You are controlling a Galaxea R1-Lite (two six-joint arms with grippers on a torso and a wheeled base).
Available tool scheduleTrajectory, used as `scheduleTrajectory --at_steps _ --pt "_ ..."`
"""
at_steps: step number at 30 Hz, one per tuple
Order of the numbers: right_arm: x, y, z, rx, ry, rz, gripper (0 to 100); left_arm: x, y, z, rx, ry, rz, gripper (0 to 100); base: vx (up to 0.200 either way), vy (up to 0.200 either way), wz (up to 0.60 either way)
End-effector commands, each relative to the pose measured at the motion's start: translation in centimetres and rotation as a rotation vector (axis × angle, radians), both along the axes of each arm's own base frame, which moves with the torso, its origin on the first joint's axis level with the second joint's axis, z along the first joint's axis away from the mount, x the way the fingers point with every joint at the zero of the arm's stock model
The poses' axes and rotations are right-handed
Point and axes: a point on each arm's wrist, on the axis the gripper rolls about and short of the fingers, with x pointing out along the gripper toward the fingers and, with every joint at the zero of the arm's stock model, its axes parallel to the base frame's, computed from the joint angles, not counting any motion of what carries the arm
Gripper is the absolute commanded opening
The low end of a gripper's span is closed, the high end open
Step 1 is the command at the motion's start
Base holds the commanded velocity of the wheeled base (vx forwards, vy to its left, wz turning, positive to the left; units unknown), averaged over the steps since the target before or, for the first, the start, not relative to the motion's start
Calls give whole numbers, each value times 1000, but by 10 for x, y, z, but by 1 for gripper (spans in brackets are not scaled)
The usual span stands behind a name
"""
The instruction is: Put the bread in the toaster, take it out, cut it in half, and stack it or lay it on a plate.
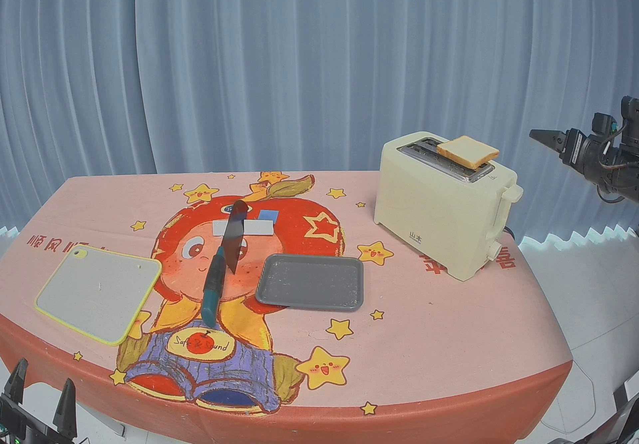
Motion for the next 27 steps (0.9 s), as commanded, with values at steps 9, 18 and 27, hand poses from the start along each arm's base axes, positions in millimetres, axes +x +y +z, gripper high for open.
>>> scheduleTrajectory --at_steps 9,18,27 --pt "29 -8 -9 36 34 50 100 1 0 -5 0 17 0 100 0 0 0" --pt "42 -3 -16 87 60 126 100 1 0 -5 0 17 2 100 0 0 0" --pt "54 8 -30 105 99 197 100 1 0 -5 0 17 0 100 0 0 0"
